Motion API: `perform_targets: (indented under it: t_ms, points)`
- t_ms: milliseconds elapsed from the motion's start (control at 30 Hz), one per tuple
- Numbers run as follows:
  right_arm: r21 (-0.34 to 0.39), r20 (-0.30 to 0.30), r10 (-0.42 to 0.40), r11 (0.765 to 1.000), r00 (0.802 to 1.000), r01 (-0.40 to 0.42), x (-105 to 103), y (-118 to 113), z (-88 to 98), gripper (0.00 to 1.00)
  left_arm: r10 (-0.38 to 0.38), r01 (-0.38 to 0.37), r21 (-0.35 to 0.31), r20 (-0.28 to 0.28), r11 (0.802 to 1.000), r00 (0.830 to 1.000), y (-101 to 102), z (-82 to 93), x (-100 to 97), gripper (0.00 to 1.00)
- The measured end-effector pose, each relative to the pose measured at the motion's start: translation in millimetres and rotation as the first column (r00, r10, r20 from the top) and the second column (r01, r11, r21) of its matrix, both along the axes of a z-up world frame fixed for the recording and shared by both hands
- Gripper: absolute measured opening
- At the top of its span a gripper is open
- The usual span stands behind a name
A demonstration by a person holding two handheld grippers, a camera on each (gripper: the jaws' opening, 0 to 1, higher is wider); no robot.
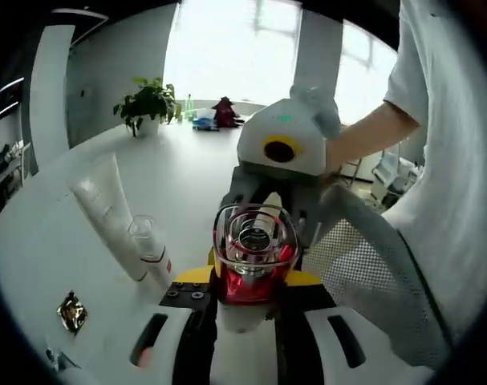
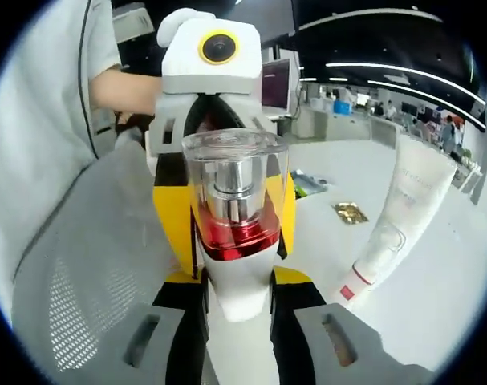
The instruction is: Arrange the skincare products in the storage area until every visible bottle or jar stands upright without overlapping.
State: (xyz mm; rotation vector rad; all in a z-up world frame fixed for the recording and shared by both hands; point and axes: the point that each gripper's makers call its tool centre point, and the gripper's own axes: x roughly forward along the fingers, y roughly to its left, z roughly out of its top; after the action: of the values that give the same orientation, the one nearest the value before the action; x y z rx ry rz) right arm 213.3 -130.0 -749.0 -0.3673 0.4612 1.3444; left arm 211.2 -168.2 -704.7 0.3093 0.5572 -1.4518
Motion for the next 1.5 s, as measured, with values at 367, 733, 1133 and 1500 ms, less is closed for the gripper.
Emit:
perform_targets:
  t_ms: [367, 733, 1133, 1500]
  points:
    - [-0.039, 0.029, -0.041, 0.998, 0.999, 0.042, 8.1, -7.0, -14.0, 0.28, -0.023, 0.023, 0.010, 0.020, 1.000, 1.000, -4.7, -14.8, 5.0, 0.25]
    - [-0.074, 0.066, -0.050, 0.996, 0.997, 0.055, 10.1, -11.6, -14.9, 0.27, 0.005, -0.005, -0.035, 0.000, 0.999, 1.000, -8.0, -14.9, 7.3, 0.26]
    - [-0.088, 0.064, -0.065, 0.994, 0.996, 0.071, 13.0, -17.4, -16.5, 0.25, 0.068, -0.069, -0.079, -0.015, 0.995, 0.998, -6.4, -10.4, 11.2, 0.35]
    - [-0.117, 0.038, 0.000, 0.993, 0.999, 0.004, 19.2, -36.2, -17.8, 0.25, 0.231, -0.235, -0.101, -0.045, 0.967, 0.972, 25.1, -8.6, 17.7, 0.47]
